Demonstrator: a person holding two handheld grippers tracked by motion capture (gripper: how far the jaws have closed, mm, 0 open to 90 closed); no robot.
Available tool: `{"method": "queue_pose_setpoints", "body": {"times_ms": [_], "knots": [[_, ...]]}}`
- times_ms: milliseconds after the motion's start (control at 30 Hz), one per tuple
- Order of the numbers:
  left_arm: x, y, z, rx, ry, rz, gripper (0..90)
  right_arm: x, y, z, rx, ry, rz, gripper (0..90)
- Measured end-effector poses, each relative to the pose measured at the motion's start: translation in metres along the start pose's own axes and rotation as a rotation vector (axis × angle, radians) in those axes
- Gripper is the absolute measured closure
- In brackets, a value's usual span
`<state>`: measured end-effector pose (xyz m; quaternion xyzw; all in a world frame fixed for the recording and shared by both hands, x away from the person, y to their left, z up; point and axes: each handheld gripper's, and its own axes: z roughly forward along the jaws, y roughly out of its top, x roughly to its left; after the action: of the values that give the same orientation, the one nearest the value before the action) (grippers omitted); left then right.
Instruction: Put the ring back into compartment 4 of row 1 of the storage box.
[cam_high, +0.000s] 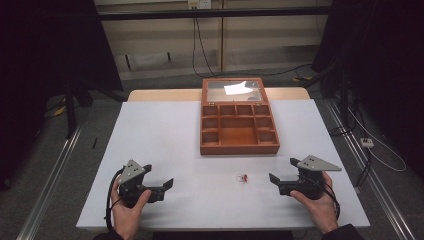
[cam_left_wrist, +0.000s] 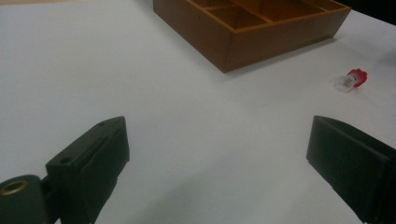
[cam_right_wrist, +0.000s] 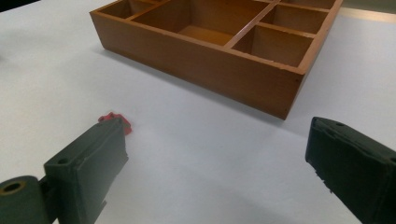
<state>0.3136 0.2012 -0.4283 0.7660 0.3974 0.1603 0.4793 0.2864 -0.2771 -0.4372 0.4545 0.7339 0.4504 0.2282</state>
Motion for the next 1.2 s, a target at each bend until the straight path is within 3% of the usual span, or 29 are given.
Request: {"method": "queue_pose_setpoints", "body": {"times_ms": [267, 333, 500, 800, 1000, 1200], "knots": [[0.0, 0.0, 0.0, -0.002, -0.008, 0.008, 5.7, 0.003, 0.002, -0.001, 0.027, -0.011, -0.021, 8.4], [0.0, 0.0, -0.001, -0.001, -0.006, 0.005, 5.7, 0.004, 0.003, 0.0, 0.04, 0.016, -0.011, 5.9], [0.001, 0.0, -0.001, 0.004, -0.004, 0.011, 5.7, 0.011, 0.006, 0.004, 0.081, 0.054, -0.044, 5.3], [0.0, -0.001, 0.0, 0.006, -0.006, 0.004, 5.7, 0.017, 0.013, 0.015, 0.126, 0.13, -0.019, 6.0], [0.0, -0.001, 0.0, 0.008, -0.008, 0.005, 5.7, 0.025, 0.017, 0.022, 0.156, 0.162, -0.08, 8.2], [0.001, -0.001, 0.001, 0.009, -0.011, 0.008, 5.7, 0.029, 0.022, 0.03, 0.176, 0.182, -0.1, 9.0]]}}
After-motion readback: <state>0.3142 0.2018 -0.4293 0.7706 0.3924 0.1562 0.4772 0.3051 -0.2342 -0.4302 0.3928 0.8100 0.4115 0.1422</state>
